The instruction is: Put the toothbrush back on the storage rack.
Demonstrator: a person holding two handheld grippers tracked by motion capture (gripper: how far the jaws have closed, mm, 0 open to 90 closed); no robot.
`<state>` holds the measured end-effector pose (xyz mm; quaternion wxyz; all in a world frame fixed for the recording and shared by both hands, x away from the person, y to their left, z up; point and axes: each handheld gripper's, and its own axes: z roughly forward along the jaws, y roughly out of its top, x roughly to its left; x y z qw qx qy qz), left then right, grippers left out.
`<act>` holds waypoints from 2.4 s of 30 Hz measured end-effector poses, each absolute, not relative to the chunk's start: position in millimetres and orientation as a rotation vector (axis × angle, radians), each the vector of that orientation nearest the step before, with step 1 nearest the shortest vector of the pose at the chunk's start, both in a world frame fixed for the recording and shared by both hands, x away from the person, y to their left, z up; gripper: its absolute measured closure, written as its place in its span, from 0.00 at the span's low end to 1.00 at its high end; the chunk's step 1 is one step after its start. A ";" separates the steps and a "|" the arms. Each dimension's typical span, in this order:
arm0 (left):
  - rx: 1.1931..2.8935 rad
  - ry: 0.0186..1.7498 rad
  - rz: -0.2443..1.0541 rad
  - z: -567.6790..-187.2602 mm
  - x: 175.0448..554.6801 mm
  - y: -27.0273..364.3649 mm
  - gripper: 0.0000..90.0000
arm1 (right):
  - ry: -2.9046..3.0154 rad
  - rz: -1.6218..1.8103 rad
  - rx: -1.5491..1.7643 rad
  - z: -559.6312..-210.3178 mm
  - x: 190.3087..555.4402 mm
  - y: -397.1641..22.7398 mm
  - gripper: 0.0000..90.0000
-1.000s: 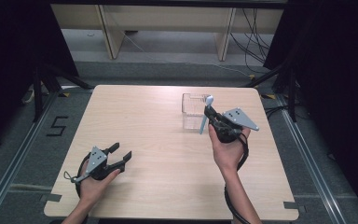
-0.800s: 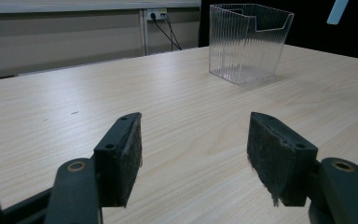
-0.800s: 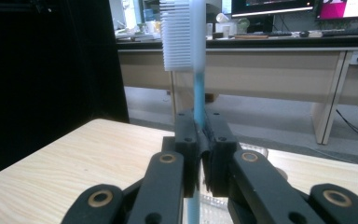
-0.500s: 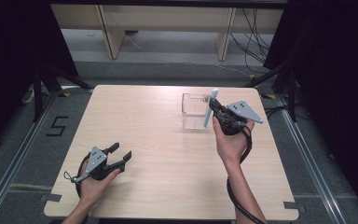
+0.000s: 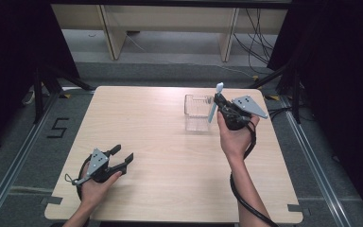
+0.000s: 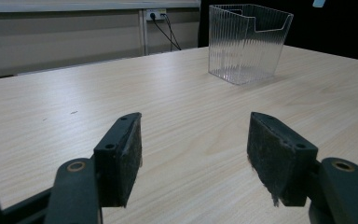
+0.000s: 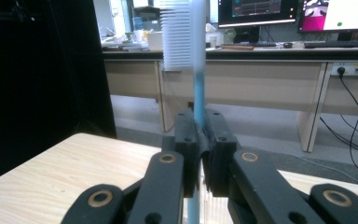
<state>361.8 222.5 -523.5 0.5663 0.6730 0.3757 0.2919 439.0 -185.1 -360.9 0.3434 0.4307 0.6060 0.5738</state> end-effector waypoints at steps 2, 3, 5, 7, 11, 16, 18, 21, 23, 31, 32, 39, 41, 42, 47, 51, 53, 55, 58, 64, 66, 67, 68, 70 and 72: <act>1.582 0.883 0.685 -523.5 361.9 222.7 0.39 | 1.565 1.488 1.115 -358.3 442.2 -184.3 0.95; 1.581 0.882 0.684 -523.6 361.9 222.8 0.39 | 1.555 1.490 1.116 -357.6 442.9 -183.6 0.95; 1.581 0.881 0.683 -523.6 362.0 223.0 0.39 | 1.561 1.489 1.115 -356.5 444.7 -183.0 0.95; 1.580 0.881 0.683 -523.6 362.0 223.0 0.39 | 1.556 1.480 1.104 -355.6 447.1 -183.4 0.95; 1.581 0.882 0.684 -523.6 362.0 223.0 0.39 | 1.547 1.493 1.113 -352.9 449.8 -182.7 0.95; 1.580 0.882 0.684 -523.6 361.9 222.9 0.39 | 1.528 1.492 1.110 -349.8 453.5 -184.4 0.95; 1.581 0.882 0.684 -523.6 361.9 222.8 0.39 | 1.514 1.501 1.115 -349.2 455.0 -184.1 0.95; 1.582 0.883 0.685 -523.6 362.0 222.7 0.39 | 1.514 1.493 1.116 -347.8 456.8 -185.6 0.95; 1.582 0.883 0.686 -523.5 361.9 222.7 0.39 | 1.509 1.490 1.119 -347.1 458.2 -187.1 0.95; 1.579 0.883 0.682 -523.6 361.9 223.0 0.39 | 1.495 1.494 1.138 -348.2 466.2 -188.0 0.95; 1.578 0.882 0.681 -523.6 362.0 223.0 0.39 | 1.494 1.487 1.136 -348.8 467.2 -188.2 0.95; 1.574 0.884 0.678 -523.7 361.9 223.1 0.39 | 1.476 1.478 1.161 -354.5 473.3 -187.8 0.95; 1.574 0.885 0.677 -523.6 361.8 223.1 0.39 | 1.496 1.468 1.164 -355.3 474.2 -188.6 0.95; 1.574 0.885 0.677 -523.6 361.7 223.0 0.39 | 1.488 1.476 1.167 -356.3 475.5 -188.0 0.95; 1.571 0.885 0.675 -523.7 361.9 223.2 0.38 | 1.485 1.463 1.170 -360.4 478.7 -189.4 0.95; 1.571 0.886 0.675 -523.7 361.8 223.2 0.38 | 1.485 1.460 1.184 -364.3 481.1 -189.5 0.95; 1.569 0.888 0.673 -523.7 361.6 223.1 0.38 | 1.482 1.457 1.179 -366.6 482.9 -190.1 0.95; 1.570 0.888 0.672 -523.7 361.6 223.0 0.38 | 1.490 1.450 1.180 -368.4 484.0 -190.8 0.95; 1.573 0.886 0.673 -523.6 361.7 223.1 0.38 | 1.493 1.454 1.192 -370.3 484.9 -190.3 0.95; 1.571 0.887 0.672 -523.7 361.7 223.1 0.38 | 1.493 1.453 1.194 -371.9 486.7 -190.7 0.95; 1.572 0.886 0.671 -523.7 361.7 223.1 0.38 | 1.490 1.450 1.197 -374.3 487.4 -190.0 0.95; 1.571 0.887 0.671 -523.7 361.7 223.1 0.38 | 1.492 1.446 1.194 -375.3 487.5 -190.0 0.95; 1.571 0.887 0.671 -523.6 361.6 223.2 0.38 | 1.497 1.448 1.209 -376.3 486.9 -189.2 0.95; 1.570 0.889 0.670 -523.7 361.5 223.2 0.38 | 1.501 1.448 1.200 -379.1 488.3 -187.9 0.95; 1.571 0.889 0.669 -523.6 361.8 223.4 0.38 | 1.505 1.439 1.199 -381.4 488.5 -187.2 0.95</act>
